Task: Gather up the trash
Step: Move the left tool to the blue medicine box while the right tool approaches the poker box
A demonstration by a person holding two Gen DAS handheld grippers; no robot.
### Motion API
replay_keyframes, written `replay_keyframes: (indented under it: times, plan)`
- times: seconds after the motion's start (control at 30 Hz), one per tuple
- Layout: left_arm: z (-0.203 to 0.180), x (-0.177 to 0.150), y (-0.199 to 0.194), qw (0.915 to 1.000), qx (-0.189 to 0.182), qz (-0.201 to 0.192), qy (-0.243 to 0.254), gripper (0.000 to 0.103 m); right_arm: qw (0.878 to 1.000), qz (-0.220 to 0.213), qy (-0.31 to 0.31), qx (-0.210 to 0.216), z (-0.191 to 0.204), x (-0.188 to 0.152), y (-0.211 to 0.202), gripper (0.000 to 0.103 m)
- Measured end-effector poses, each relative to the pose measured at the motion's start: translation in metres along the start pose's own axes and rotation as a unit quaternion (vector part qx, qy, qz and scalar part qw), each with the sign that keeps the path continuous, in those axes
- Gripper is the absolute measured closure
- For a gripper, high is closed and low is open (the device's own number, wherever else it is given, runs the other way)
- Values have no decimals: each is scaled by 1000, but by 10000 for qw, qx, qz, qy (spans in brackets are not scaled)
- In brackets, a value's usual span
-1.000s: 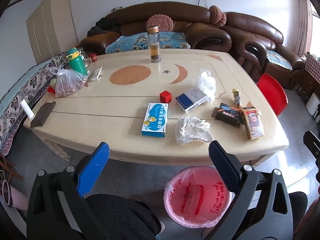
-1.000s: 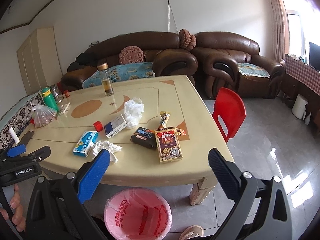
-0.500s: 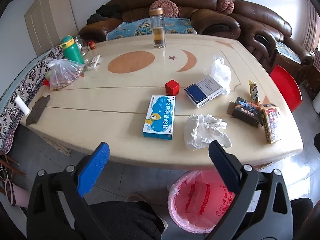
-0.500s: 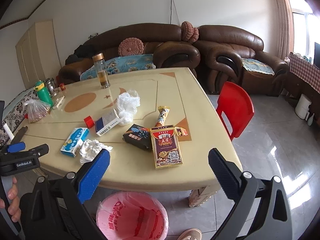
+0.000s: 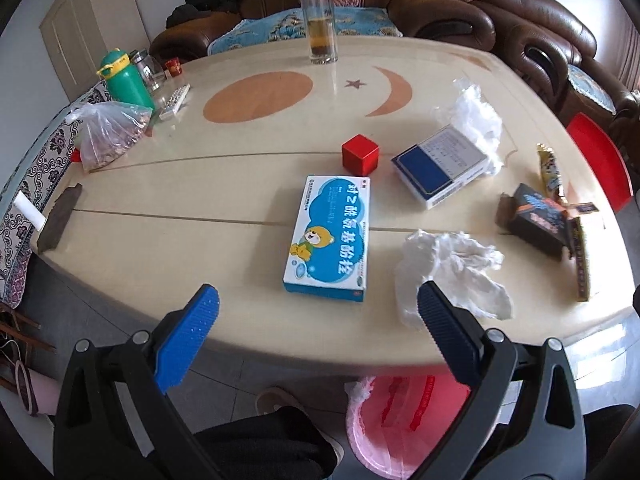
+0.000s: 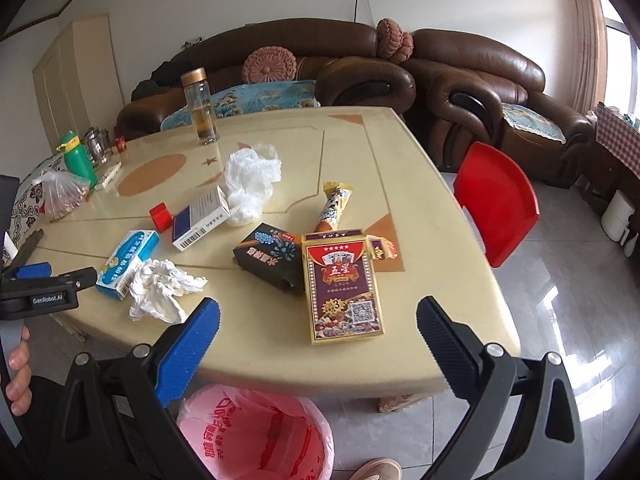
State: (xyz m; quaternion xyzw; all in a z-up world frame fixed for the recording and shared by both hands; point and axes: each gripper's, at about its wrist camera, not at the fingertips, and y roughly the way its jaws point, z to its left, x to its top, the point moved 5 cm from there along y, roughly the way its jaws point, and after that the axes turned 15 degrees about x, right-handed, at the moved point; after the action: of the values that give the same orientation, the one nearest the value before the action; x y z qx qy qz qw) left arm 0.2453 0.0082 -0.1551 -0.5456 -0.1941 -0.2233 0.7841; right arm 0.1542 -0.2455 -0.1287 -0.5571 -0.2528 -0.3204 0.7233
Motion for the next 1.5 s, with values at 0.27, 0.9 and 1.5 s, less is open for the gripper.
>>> replay_keyframes:
  times: [0.27,0.9,1.5]
  plan:
    - [-2,11,30,9999,14,164,-32,6,9999,163,-33,41,-11,-2,33,6]
    - [-20,15,81,9981,52,526,324,6,9988,464,-125,69,-41,-8,82,6]
    - [-23,20,91,9984,-179,414,354,6,9983,507,-209,-173,-52,-16,102,7]
